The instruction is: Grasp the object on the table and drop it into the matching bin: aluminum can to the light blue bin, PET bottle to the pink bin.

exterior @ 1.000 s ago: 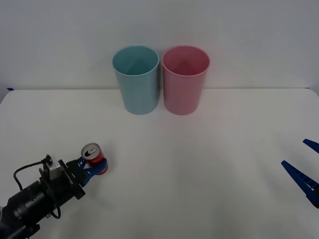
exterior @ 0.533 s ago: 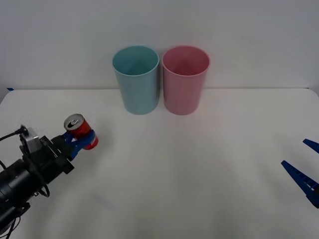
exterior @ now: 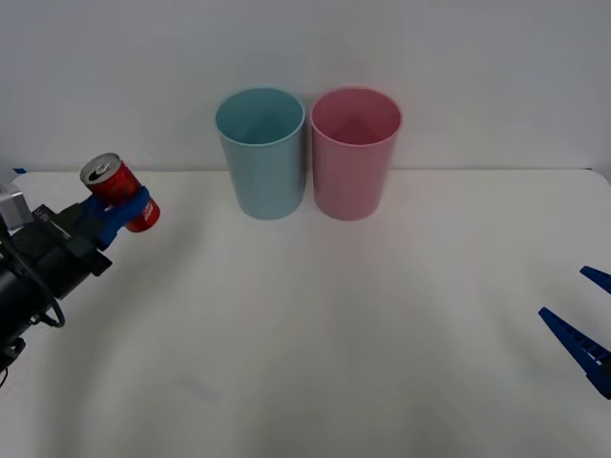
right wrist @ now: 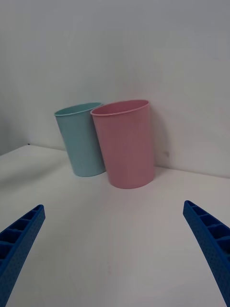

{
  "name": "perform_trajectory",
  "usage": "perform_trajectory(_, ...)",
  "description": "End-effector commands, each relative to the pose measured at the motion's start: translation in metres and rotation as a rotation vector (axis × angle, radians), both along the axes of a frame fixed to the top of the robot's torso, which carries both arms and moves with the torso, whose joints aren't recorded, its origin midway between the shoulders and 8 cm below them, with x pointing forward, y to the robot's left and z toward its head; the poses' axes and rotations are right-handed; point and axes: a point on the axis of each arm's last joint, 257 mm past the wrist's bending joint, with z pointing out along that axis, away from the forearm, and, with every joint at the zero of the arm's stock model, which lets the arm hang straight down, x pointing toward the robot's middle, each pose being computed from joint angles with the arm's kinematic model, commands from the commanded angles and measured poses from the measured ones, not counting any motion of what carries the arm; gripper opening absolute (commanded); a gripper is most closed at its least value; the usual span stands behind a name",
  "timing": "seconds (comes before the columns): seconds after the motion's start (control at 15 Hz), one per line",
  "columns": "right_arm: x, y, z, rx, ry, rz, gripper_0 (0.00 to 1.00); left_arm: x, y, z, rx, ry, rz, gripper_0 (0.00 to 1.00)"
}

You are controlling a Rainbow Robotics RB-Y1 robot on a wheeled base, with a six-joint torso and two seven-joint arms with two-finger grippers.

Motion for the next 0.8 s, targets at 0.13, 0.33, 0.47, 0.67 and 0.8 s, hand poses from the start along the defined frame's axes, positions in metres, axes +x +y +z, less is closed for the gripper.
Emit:
perform_trajectory(0.13, 0.0, 0.0, 0.0, 0.0, 0.0, 0.0, 1.0, 0.023, -0.005, 0.035, 0.014, 0.003, -0.009, 0.0)
perform_trajectory(0.33, 0.0, 0.0, 0.0, 0.0, 0.0, 0.0, 1.0, 0.045, -0.014, 0.065, 0.008, 0.008, -0.015, 0.0)
perform_trajectory(0.47, 0.0, 0.0, 0.0, 0.0, 0.0, 0.0, 1.0, 0.059, -0.021, 0.075, 0.007, 0.021, -0.016, 0.0)
perform_trajectory(0.67, 0.0, 0.0, 0.0, 0.0, 0.0, 0.0, 1.0, 0.096, -0.029, 0.085, 0.005, 0.035, -0.018, 0.0)
perform_trajectory(0.8, 0.0, 0.0, 0.0, 0.0, 0.0, 0.0, 1.0, 0.121, -0.037, 0.091, 0.016, 0.045, -0.019, 0.0)
